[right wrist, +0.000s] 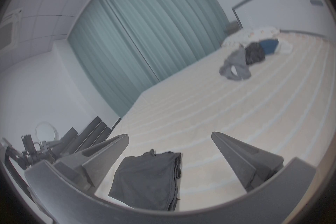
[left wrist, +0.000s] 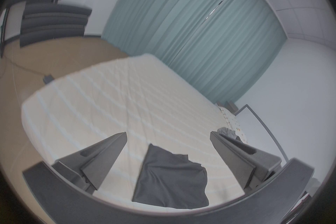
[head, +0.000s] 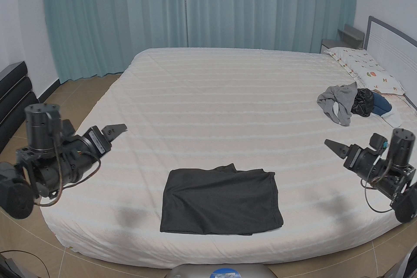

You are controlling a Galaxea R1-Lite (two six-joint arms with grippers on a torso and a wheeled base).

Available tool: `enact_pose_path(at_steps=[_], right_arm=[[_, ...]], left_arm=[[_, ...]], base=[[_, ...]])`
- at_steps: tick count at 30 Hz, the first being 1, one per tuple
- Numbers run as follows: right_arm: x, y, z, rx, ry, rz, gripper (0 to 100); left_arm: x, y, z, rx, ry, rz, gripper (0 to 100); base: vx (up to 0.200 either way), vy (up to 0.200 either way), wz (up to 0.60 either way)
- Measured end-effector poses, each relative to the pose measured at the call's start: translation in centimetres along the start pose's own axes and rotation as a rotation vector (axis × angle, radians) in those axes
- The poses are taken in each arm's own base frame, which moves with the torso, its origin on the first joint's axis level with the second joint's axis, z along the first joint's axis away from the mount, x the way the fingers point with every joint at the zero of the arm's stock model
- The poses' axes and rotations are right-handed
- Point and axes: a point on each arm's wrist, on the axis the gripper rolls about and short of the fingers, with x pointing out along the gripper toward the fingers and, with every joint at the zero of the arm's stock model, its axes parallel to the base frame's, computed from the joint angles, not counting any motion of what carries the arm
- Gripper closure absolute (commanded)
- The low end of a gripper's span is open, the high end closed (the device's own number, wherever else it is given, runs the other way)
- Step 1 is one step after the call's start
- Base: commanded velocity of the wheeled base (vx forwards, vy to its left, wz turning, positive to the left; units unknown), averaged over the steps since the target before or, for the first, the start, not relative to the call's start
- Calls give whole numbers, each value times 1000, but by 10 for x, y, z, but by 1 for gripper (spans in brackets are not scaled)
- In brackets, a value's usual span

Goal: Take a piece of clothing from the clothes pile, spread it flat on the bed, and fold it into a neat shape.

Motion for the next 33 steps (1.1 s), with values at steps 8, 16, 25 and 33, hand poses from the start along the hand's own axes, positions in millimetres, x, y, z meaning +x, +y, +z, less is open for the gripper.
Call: enact_pose_path(at_steps=[8,16,25,33], right_arm=[[-81,19,18,-183,-116,58,0],[-148,19,2,-289,-82,41,0],[-216,9,-32,-393,-29,-14,0],[-256,4,-55,-469,-132,-92,0]], left_arm=[[-78,0,17,195,-211,40,0],[-137,16,13,314,-291,115,0],[-197,42,-1,453,-376,225,0],[-250,75,-35,544,-455,347,0]], base=[[0,0,0],[0,0,0],[0,0,0],[0,0,0]])
